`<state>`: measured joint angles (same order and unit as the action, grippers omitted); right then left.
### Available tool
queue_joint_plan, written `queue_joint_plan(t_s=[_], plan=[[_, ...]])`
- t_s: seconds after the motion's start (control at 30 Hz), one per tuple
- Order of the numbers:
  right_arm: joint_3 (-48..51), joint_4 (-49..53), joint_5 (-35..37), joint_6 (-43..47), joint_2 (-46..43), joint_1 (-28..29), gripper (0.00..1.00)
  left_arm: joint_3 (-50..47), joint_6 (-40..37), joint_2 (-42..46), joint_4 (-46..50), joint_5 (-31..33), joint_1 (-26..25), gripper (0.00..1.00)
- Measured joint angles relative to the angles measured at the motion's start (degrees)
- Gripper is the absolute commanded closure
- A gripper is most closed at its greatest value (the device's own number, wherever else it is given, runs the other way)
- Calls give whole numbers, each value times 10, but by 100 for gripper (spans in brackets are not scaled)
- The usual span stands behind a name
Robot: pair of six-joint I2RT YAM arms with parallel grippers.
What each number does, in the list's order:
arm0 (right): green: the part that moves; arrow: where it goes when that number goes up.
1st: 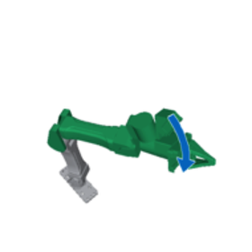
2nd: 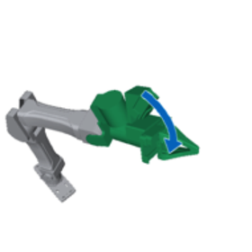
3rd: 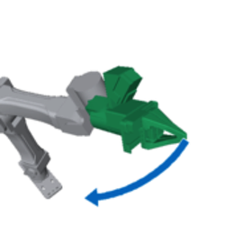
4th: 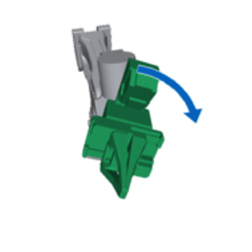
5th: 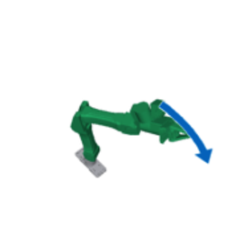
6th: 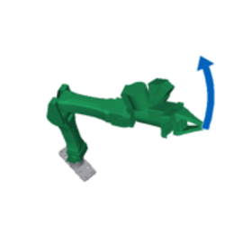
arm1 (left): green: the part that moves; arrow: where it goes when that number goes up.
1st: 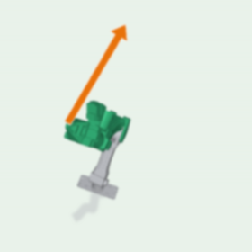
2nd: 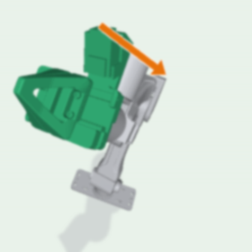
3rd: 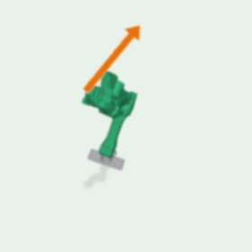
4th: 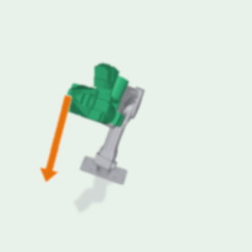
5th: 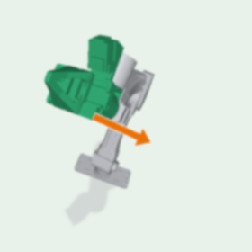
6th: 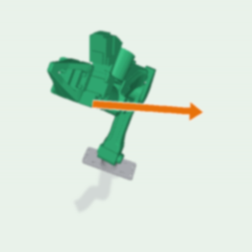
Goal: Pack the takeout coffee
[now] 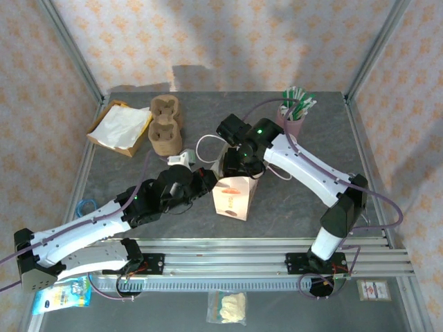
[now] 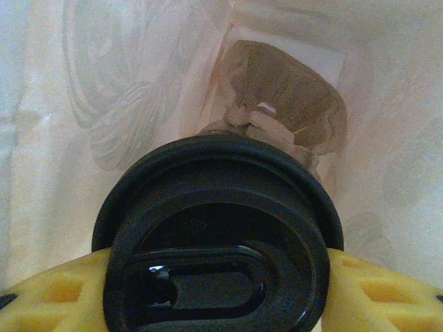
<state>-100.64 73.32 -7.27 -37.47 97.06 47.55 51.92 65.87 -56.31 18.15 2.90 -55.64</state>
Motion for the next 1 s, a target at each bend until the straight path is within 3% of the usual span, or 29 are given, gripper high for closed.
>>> queue_joint_plan(t_s=[0.47, 1.0], plan=[[15, -1, -7, -7, 0, 1, 60, 0, 57, -15, -1, 53, -28, 100], [92, -3, -69, -6, 12, 0, 60, 7, 45, -20, -4, 96, -55, 96]])
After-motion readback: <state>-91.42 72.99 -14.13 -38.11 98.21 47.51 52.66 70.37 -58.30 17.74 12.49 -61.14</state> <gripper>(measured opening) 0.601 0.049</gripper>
